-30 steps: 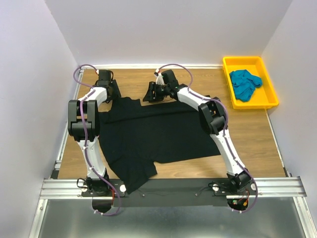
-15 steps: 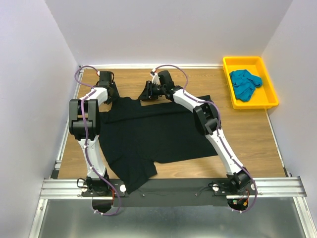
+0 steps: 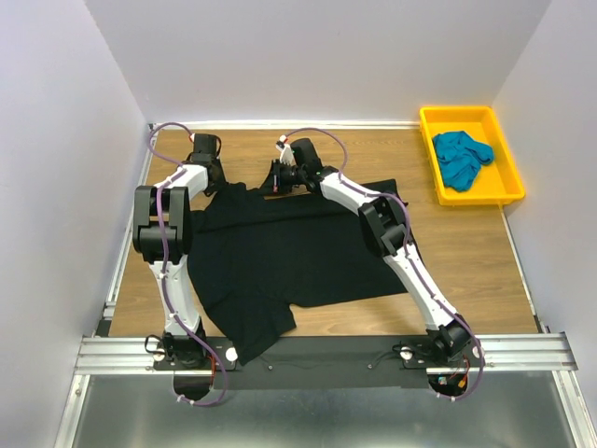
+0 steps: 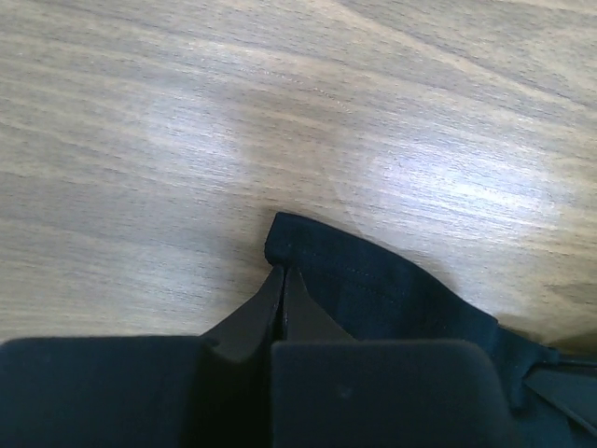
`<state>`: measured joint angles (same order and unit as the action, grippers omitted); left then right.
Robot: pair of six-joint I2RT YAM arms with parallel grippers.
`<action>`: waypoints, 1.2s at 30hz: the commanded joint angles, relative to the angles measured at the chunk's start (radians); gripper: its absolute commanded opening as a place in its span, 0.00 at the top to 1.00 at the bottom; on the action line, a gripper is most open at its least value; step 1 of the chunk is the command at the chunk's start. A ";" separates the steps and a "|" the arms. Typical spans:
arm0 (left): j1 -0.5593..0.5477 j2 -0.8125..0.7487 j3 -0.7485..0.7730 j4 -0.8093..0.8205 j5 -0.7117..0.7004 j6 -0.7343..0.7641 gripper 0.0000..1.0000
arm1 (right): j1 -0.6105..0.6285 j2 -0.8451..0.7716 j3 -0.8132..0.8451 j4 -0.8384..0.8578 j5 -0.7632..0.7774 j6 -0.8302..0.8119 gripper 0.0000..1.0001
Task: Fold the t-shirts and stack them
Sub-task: Fold the tshirt
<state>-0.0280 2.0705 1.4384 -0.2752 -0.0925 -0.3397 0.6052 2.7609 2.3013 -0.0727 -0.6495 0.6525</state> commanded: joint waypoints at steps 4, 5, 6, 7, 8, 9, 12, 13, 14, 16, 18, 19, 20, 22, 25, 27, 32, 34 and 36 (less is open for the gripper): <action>-0.004 -0.016 -0.010 -0.018 0.011 0.015 1.00 | 0.008 -0.023 -0.014 -0.016 -0.019 -0.040 1.00; -0.004 -0.045 -0.013 -0.019 0.004 0.015 1.00 | 0.008 -0.049 -0.029 -0.016 -0.018 -0.050 1.00; -0.004 -0.062 -0.018 -0.018 -0.001 0.015 1.00 | 0.008 -0.061 -0.040 -0.016 -0.019 -0.056 0.99; -0.004 -0.081 -0.024 -0.022 -0.003 0.015 1.00 | 0.008 -0.075 -0.049 -0.015 -0.022 -0.060 1.00; -0.004 -0.101 -0.029 -0.025 -0.004 0.015 1.00 | 0.008 -0.107 -0.062 -0.016 -0.024 -0.065 0.99; -0.004 -0.143 -0.036 -0.027 -0.001 0.013 1.00 | 0.010 -0.124 -0.087 -0.016 -0.027 -0.074 0.99; -0.004 -0.229 -0.076 -0.042 0.007 0.002 1.00 | 0.008 -0.200 -0.143 -0.015 -0.041 -0.099 1.00; -0.004 -0.249 -0.096 -0.061 0.013 0.001 1.00 | 0.008 -0.220 -0.190 -0.016 -0.045 -0.103 0.99; -0.004 -0.269 -0.108 -0.071 0.016 0.001 1.00 | 0.008 -0.237 -0.213 -0.015 -0.050 -0.109 1.00; -0.006 -0.326 -0.153 -0.097 0.030 -0.002 1.00 | 0.010 -0.291 -0.290 -0.016 -0.056 -0.122 1.00; -0.006 -0.377 -0.186 -0.117 0.057 -0.005 1.00 | 0.016 -0.319 -0.334 -0.016 -0.064 -0.131 0.99; -0.006 -0.392 -0.205 -0.125 0.072 -0.005 1.00 | 0.016 -0.342 -0.356 -0.016 -0.073 -0.132 0.99; -0.007 -0.409 -0.246 -0.140 0.086 -0.008 1.00 | 0.024 -0.352 -0.400 -0.015 -0.079 -0.134 1.00; -0.007 -0.455 -0.288 -0.153 0.138 -0.016 1.00 | 0.031 -0.379 -0.442 -0.015 -0.090 -0.145 0.99; -0.007 -0.510 -0.383 -0.176 0.207 -0.024 1.00 | 0.054 -0.425 -0.523 -0.018 -0.113 -0.152 1.00; -0.007 -0.552 -0.415 -0.189 0.221 -0.028 1.00 | 0.065 -0.449 -0.571 -0.018 -0.131 -0.154 1.00; -0.007 -0.605 -0.498 -0.234 0.220 -0.028 1.00 | 0.091 -0.486 -0.657 -0.018 -0.153 -0.159 0.99; -0.007 -0.610 -0.524 -0.223 0.218 -0.030 1.00 | 0.094 -0.485 -0.678 -0.018 -0.150 -0.165 0.99; -0.007 -0.610 -0.533 -0.220 0.218 -0.030 1.00 | 0.094 -0.480 -0.683 -0.018 -0.147 -0.163 1.00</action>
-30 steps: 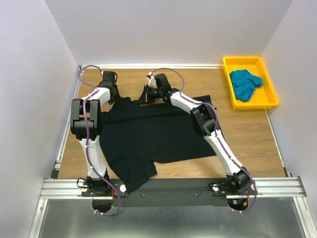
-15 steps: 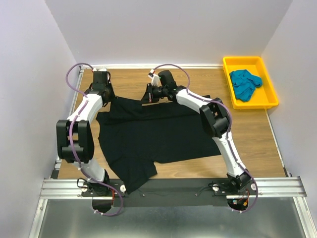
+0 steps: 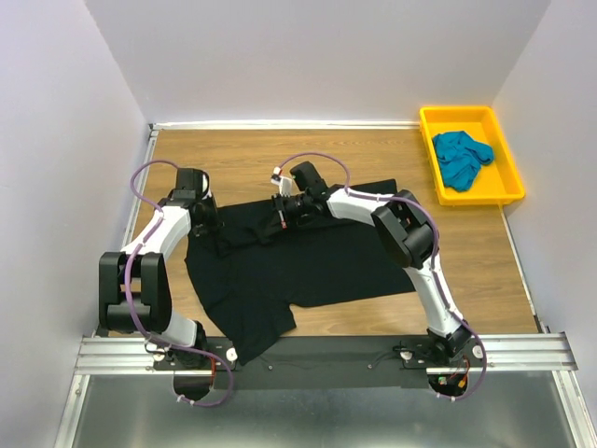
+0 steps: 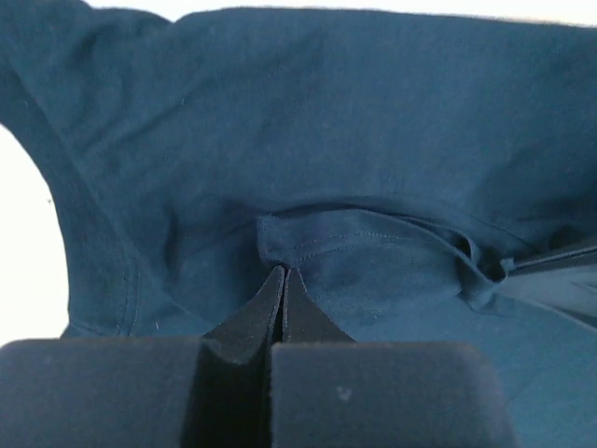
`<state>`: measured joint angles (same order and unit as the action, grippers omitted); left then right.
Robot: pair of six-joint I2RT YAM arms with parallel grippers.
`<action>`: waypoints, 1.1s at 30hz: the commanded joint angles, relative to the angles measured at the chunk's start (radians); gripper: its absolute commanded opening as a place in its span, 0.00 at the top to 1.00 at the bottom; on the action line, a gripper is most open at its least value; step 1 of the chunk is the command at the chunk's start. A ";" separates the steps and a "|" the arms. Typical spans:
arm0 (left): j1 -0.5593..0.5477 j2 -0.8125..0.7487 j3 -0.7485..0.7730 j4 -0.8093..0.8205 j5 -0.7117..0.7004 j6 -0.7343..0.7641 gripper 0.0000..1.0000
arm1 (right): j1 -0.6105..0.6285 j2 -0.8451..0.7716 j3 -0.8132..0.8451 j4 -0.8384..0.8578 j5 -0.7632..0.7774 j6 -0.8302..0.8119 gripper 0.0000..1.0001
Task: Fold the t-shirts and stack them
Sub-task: Fold the tshirt
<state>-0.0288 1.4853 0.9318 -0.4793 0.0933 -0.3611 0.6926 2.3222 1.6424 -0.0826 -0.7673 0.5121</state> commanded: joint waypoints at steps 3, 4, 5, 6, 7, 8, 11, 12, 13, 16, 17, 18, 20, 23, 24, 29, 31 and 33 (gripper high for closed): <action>-0.008 -0.029 -0.033 -0.031 0.034 0.002 1.00 | 0.010 -0.044 -0.027 -0.008 -0.023 -0.017 0.99; -0.008 -0.037 -0.033 -0.041 0.033 0.002 1.00 | 0.010 -0.047 -0.029 -0.009 -0.021 -0.018 1.00; -0.006 -0.043 -0.034 -0.044 0.028 0.007 1.00 | 0.008 -0.058 -0.032 -0.009 -0.018 -0.017 1.00; -0.006 -0.054 -0.033 -0.045 0.023 0.013 1.00 | 0.008 -0.060 -0.035 -0.008 -0.015 -0.018 1.00; -0.006 -0.068 -0.027 -0.053 0.014 0.013 1.00 | 0.010 -0.070 -0.036 -0.008 -0.003 -0.020 0.99; -0.006 -0.072 -0.019 -0.059 0.011 0.014 1.00 | 0.010 -0.073 -0.039 -0.009 0.005 -0.018 0.99; -0.008 -0.082 0.013 -0.065 0.006 0.024 1.00 | 0.008 -0.078 -0.038 -0.008 0.022 -0.020 0.99; -0.008 -0.085 0.019 -0.062 0.006 0.027 1.00 | 0.008 -0.081 -0.035 -0.009 0.022 -0.018 1.00; -0.008 -0.088 0.024 -0.053 0.002 0.043 1.00 | 0.008 -0.083 -0.035 -0.009 0.025 -0.018 0.99; -0.006 -0.066 0.035 0.002 -0.038 0.080 1.00 | 0.008 -0.086 -0.033 -0.008 0.080 -0.015 0.99; -0.006 -0.054 0.038 0.008 -0.046 0.086 1.00 | 0.008 -0.086 -0.032 -0.008 0.091 -0.014 0.99; -0.008 -0.043 0.039 0.018 -0.050 0.090 1.00 | 0.008 -0.086 -0.029 -0.008 0.101 -0.011 0.99; -0.008 -0.005 0.050 0.042 -0.058 0.094 1.00 | 0.007 -0.078 -0.023 -0.009 0.124 -0.004 0.99; -0.008 0.035 0.070 0.071 -0.081 0.097 1.00 | 0.007 -0.070 -0.012 -0.009 0.152 0.000 0.99; -0.008 0.052 0.078 0.076 -0.086 0.097 1.00 | 0.008 -0.067 -0.007 -0.009 0.160 0.003 0.99; -0.022 0.098 0.117 0.100 -0.187 0.116 1.00 | 0.004 -0.055 0.010 -0.009 0.206 0.016 0.99; -0.029 0.119 0.122 0.105 -0.205 0.119 1.00 | 0.002 -0.053 0.014 -0.009 0.217 0.016 0.99; -0.051 0.131 0.131 0.105 -0.221 0.123 1.00 | -0.002 -0.055 0.017 -0.009 0.241 0.014 0.99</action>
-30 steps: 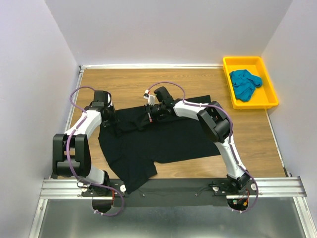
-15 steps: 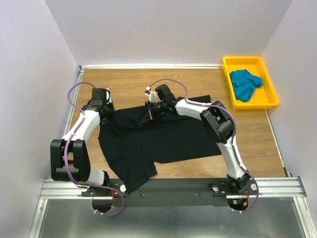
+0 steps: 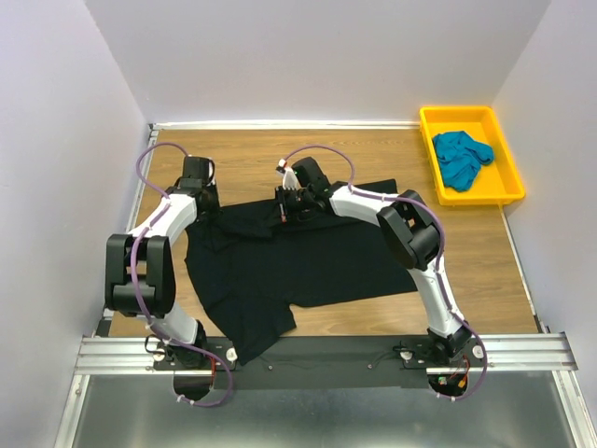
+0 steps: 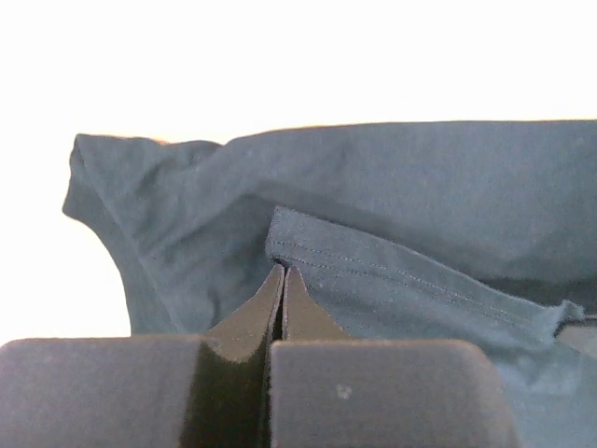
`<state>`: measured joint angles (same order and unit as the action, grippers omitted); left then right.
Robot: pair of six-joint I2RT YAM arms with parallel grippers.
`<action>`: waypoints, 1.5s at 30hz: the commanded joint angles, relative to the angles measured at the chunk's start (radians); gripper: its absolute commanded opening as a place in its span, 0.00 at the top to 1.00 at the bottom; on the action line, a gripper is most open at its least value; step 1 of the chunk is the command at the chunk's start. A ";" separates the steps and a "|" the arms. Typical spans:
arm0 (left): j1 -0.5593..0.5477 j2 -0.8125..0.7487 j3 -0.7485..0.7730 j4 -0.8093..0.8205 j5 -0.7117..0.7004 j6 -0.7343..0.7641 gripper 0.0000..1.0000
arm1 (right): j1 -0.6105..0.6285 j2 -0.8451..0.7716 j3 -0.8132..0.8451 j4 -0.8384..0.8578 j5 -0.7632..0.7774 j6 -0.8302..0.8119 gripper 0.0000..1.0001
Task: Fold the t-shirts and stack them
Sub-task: Fold the tshirt
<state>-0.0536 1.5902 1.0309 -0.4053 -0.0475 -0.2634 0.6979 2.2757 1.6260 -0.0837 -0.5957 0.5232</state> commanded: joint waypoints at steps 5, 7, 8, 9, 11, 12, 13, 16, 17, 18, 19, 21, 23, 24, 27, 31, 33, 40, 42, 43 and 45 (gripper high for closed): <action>-0.063 0.054 0.031 0.042 -0.098 0.024 0.98 | -0.014 0.004 0.051 -0.013 0.089 -0.009 0.98; -0.068 0.036 0.026 0.040 -0.091 0.020 0.98 | -0.015 0.007 0.055 -0.013 0.060 -0.015 0.98; -0.068 0.022 0.015 0.034 -0.088 0.015 0.99 | -0.015 0.005 0.055 -0.013 0.027 -0.017 0.98; -0.068 0.008 0.014 0.025 -0.081 0.012 1.00 | -0.015 0.004 0.052 -0.013 0.002 -0.022 0.98; -0.068 -0.035 0.006 -0.030 -0.042 0.001 1.00 | -0.014 -0.016 0.031 -0.014 -0.045 -0.034 0.98; -0.068 -0.050 0.000 -0.049 -0.014 -0.013 1.00 | -0.015 -0.025 0.017 -0.016 -0.082 -0.038 0.98; -0.068 -0.085 -0.009 -0.079 0.047 -0.020 1.00 | -0.015 -0.033 0.005 -0.017 -0.099 -0.054 0.98; -0.068 -0.139 -0.046 -0.124 0.187 -0.051 1.00 | -0.014 -0.067 -0.052 -0.024 -0.153 -0.078 0.96; -0.068 -0.147 -0.060 -0.154 0.208 -0.053 1.00 | -0.014 -0.070 -0.066 -0.027 -0.168 -0.083 0.96; -0.068 -0.151 -0.064 -0.170 0.228 -0.056 1.00 | -0.015 -0.076 -0.089 -0.028 -0.196 -0.087 0.94; -0.068 -0.156 -0.068 -0.205 0.251 -0.051 1.00 | -0.015 -0.076 -0.101 -0.031 -0.205 -0.097 0.94; -0.068 -0.160 -0.069 -0.237 0.274 -0.045 1.00 | -0.015 -0.079 -0.127 -0.036 -0.225 -0.107 0.94; -0.068 -0.176 -0.071 -0.274 0.284 -0.036 1.00 | -0.015 -0.081 -0.138 -0.042 -0.234 -0.127 0.94; -0.068 -0.179 -0.072 -0.286 0.291 -0.031 1.00 | -0.015 -0.082 -0.141 -0.045 -0.246 -0.134 0.94; -0.068 -0.202 -0.098 -0.322 0.317 -0.030 1.00 | -0.014 -0.084 -0.146 -0.062 -0.266 -0.153 0.93; -0.068 -0.234 -0.166 -0.328 0.403 -0.034 1.00 | -0.015 -0.097 -0.166 -0.111 -0.271 -0.210 0.92; -0.068 -0.240 -0.202 -0.331 0.416 -0.025 1.00 | -0.015 -0.111 -0.185 -0.122 -0.274 -0.229 0.87; -0.071 -0.280 -0.279 -0.352 0.437 0.004 0.73 | -0.015 -0.137 -0.235 -0.154 -0.280 -0.275 0.58; -0.075 -0.292 -0.293 -0.348 0.454 0.004 0.61 | -0.015 -0.148 -0.239 -0.159 -0.273 -0.281 0.51; -0.077 -0.300 -0.296 -0.348 0.472 0.004 0.54 | -0.014 -0.162 -0.242 -0.162 -0.270 -0.285 0.49; -0.087 -0.312 -0.305 -0.354 0.486 0.007 0.37 | -0.014 -0.182 -0.250 -0.177 -0.250 -0.299 0.47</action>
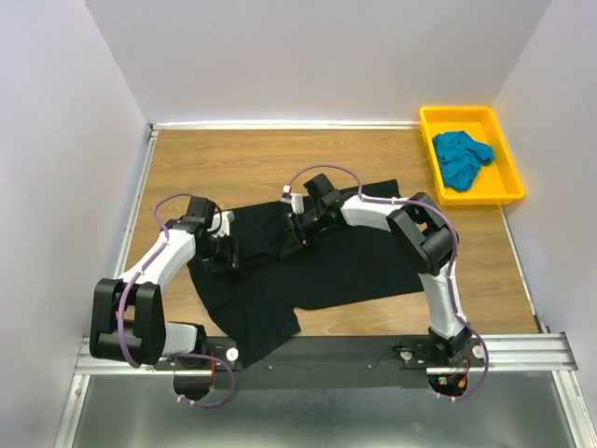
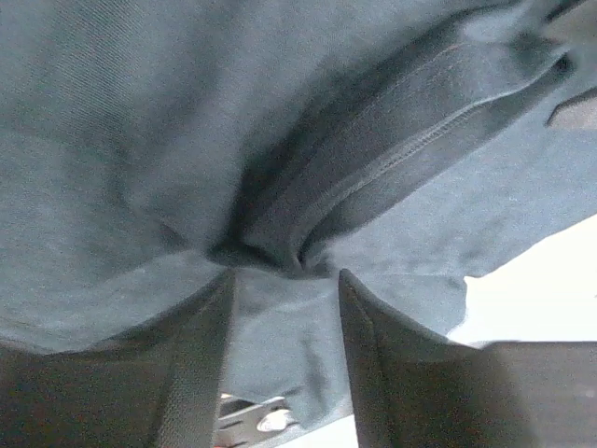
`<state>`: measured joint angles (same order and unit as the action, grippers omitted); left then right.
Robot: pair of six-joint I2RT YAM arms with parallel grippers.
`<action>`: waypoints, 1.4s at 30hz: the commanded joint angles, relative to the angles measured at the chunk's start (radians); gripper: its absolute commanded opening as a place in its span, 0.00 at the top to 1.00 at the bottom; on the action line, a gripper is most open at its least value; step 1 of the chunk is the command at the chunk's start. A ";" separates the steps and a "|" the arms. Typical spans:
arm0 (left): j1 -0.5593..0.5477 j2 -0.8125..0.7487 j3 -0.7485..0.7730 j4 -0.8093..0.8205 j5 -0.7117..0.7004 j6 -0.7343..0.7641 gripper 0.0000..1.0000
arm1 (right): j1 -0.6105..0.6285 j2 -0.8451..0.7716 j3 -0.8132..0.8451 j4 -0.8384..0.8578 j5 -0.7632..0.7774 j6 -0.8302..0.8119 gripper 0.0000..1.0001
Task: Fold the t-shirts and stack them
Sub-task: Fold the tshirt
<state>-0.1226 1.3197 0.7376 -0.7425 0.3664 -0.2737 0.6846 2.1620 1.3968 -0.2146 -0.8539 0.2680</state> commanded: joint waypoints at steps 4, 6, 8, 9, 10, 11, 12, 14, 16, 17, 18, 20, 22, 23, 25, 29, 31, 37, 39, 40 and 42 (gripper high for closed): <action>-0.060 -0.077 -0.033 0.008 0.210 0.042 0.27 | 0.000 -0.125 -0.027 -0.091 0.041 -0.078 0.47; -0.075 -0.106 -0.030 0.020 0.235 0.044 0.26 | -0.002 -0.165 -0.018 -0.120 0.065 -0.102 0.46; -0.080 -0.126 -0.017 0.022 0.203 0.041 0.26 | 0.000 -0.200 -0.010 -0.140 0.101 -0.115 0.47; -0.080 -0.129 0.009 0.022 0.177 0.038 0.26 | -0.003 -0.211 -0.004 -0.144 0.169 -0.115 0.47; -0.080 -0.140 0.023 0.025 0.107 0.019 0.26 | -0.003 -0.220 -0.004 -0.146 0.209 -0.110 0.47; -0.080 -0.149 0.037 0.040 0.065 0.004 0.26 | -0.011 -0.241 -0.004 -0.146 0.255 -0.101 0.47; -0.080 -0.157 0.066 0.048 0.016 -0.019 0.26 | -0.022 -0.246 -0.002 -0.146 0.309 -0.092 0.47; -0.075 -0.169 0.092 0.074 -0.154 -0.109 0.28 | -0.063 -0.254 -0.004 -0.146 0.401 -0.064 0.47; -0.069 -0.168 0.098 0.121 -0.280 -0.195 0.31 | -0.108 -0.263 -0.021 -0.144 0.460 -0.012 0.47; -0.060 -0.163 0.082 0.138 -0.309 -0.225 0.31 | -0.161 -0.268 -0.031 -0.141 0.476 0.000 0.48; -0.054 -0.159 0.074 0.156 -0.358 -0.245 0.32 | -0.187 -0.277 -0.042 -0.140 0.496 0.019 0.48; -0.035 -0.128 0.057 0.216 -0.409 -0.289 0.36 | -0.270 -0.290 -0.085 -0.131 0.533 0.055 0.48; 0.015 -0.093 0.031 0.264 -0.437 -0.301 0.40 | -0.321 -0.309 -0.125 -0.114 0.567 0.091 0.49; 0.033 -0.080 0.023 0.288 -0.443 -0.308 0.42 | -0.347 -0.314 -0.136 -0.109 0.578 0.099 0.49; 0.087 -0.056 0.014 0.365 -0.432 -0.305 0.44 | -0.416 -0.320 -0.153 -0.100 0.608 0.118 0.50; 0.115 0.061 0.042 0.429 -0.455 -0.282 0.47 | -0.532 -0.320 -0.196 -0.054 0.636 0.204 0.52; 0.161 0.126 0.049 0.446 -0.440 -0.272 0.50 | -0.554 -0.314 -0.220 -0.026 0.648 0.240 0.52; 0.210 0.295 0.101 0.460 -0.434 -0.265 0.60 | -0.628 -0.286 -0.310 0.023 0.691 0.304 0.53; 0.234 0.331 0.121 0.460 -0.426 -0.268 0.62 | -0.658 -0.287 -0.337 0.027 0.700 0.316 0.53; 0.241 0.346 0.124 0.460 -0.423 -0.269 0.63 | -0.663 -0.300 -0.350 0.026 0.708 0.321 0.53; 0.256 0.371 0.134 0.469 -0.411 -0.275 0.64 | -0.671 -0.323 -0.383 0.024 0.720 0.324 0.53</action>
<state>0.0978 1.6169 0.8764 -0.2916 -0.0219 -0.5480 0.0509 1.8561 1.0878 -0.1711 -0.2295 0.5701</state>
